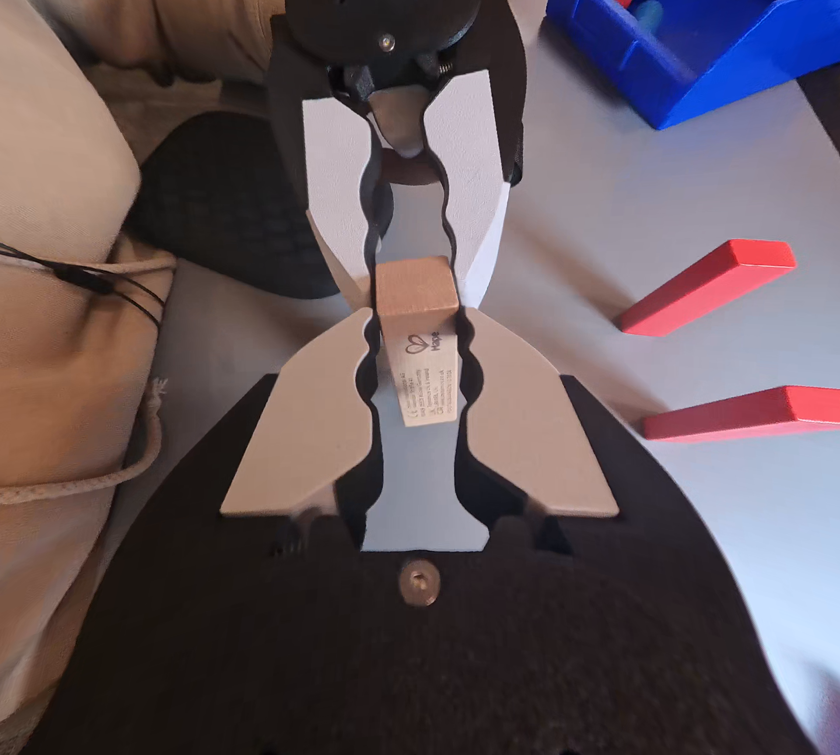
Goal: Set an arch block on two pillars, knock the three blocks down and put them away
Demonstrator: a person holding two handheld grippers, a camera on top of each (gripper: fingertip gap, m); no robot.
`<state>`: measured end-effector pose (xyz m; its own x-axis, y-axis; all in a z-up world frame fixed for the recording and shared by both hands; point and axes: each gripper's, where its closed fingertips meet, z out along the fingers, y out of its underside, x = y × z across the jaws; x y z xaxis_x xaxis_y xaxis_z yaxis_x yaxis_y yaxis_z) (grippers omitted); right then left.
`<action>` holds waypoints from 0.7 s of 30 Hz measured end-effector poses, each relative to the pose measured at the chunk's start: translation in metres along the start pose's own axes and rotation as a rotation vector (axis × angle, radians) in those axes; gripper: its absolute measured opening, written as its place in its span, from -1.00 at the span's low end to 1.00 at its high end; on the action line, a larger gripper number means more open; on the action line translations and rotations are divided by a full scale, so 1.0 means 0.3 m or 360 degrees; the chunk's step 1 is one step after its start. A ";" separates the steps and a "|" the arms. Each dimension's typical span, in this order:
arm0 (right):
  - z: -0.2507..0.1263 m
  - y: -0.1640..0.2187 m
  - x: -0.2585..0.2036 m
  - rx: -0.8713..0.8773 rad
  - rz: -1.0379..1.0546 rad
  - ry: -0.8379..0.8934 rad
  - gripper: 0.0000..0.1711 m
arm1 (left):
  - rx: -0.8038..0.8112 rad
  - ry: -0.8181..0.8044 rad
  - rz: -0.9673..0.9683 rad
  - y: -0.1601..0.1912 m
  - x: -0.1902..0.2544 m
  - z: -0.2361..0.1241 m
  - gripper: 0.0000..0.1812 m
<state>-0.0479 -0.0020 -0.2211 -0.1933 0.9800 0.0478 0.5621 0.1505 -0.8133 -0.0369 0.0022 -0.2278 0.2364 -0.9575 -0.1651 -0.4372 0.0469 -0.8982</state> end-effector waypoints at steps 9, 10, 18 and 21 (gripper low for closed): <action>-0.055 -0.003 0.037 0.0190 0.0052 0.0013 -0.45 | 0.0323 -0.0032 -0.0191 -0.059 -0.049 -0.035 -0.62; -0.055 0.000 0.039 0.0198 0.0056 0.0013 -0.46 | 0.0377 -0.0030 -0.0223 -0.069 -0.056 -0.042 -0.62; -0.047 -0.001 0.047 0.0245 0.0071 0.0014 -0.64 | 0.0528 0.0019 -0.0262 -0.096 -0.052 -0.062 -0.62; -0.042 -0.004 0.042 0.0257 0.0058 0.0004 -0.64 | 0.0572 0.0054 -0.0287 -0.098 -0.048 -0.065 -0.62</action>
<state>-0.0409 0.0117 -0.2122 -0.1731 0.9847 0.0179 0.4322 0.0923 -0.8971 -0.0443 0.0092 -0.1911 0.2504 -0.9680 0.0165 -0.0586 -0.0322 -0.9978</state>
